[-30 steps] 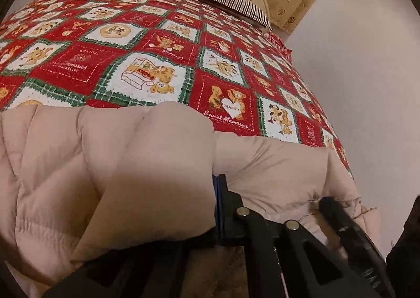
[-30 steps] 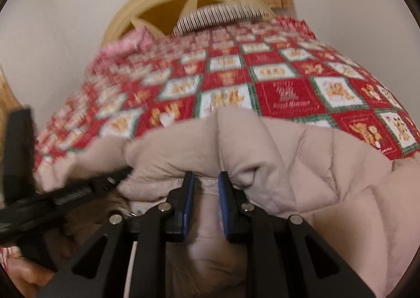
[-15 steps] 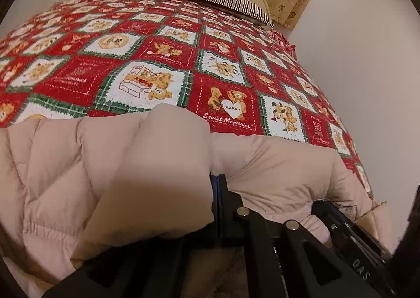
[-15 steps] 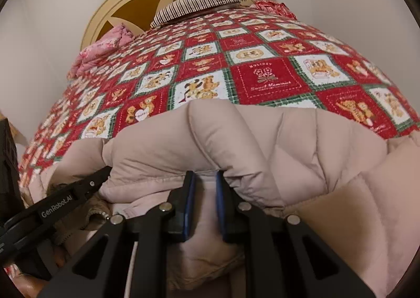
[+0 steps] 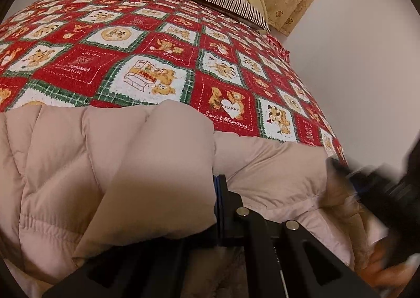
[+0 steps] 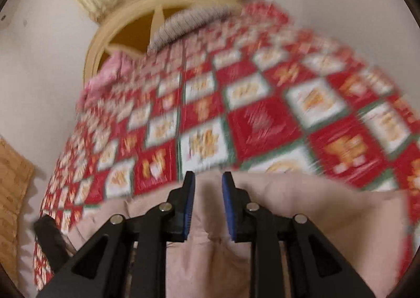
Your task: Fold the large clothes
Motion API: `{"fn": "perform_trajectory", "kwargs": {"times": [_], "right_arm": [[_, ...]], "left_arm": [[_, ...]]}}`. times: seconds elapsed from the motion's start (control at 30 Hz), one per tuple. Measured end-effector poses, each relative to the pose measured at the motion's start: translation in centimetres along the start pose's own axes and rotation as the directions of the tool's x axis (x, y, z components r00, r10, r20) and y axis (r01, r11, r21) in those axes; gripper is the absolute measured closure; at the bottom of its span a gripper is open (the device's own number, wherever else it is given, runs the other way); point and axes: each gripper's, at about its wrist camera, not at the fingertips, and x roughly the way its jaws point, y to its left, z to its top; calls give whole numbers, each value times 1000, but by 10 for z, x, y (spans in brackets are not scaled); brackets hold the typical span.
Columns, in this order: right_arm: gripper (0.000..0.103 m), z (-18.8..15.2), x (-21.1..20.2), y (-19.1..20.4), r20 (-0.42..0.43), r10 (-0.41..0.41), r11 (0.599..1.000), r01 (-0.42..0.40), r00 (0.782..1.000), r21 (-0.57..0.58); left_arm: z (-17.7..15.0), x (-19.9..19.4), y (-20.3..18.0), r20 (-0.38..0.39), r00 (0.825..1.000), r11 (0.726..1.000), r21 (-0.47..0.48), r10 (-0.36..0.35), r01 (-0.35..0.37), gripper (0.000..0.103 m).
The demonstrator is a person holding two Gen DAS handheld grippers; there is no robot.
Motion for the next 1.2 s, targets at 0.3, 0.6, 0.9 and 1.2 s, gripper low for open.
{"fn": "perform_trajectory", "kwargs": {"times": [0.3, 0.6, 0.9, 1.2], "right_arm": [[82, -43, 32, 16, -57, -102, 967, 86, 993, -238], [51, -51, -46, 36, 84, -139, 957, 156, 987, -247], [27, -141, -212, 4, 192, -22, 983, 56, 981, -174], [27, -232, -331, -42, 326, -89, 982, 138, 941, -130]], "left_arm": [[2, 4, -4, 4, 1000, 1000, 7, 20, -20, 100], [-15, -40, -24, 10, 989, 979, 143, 146, -146, 100], [-101, -167, -44, 120, 967, 922, 296, 225, -251, 99], [-176, -240, -44, 192, 947, 878, 363, 256, -311, 99]]}}
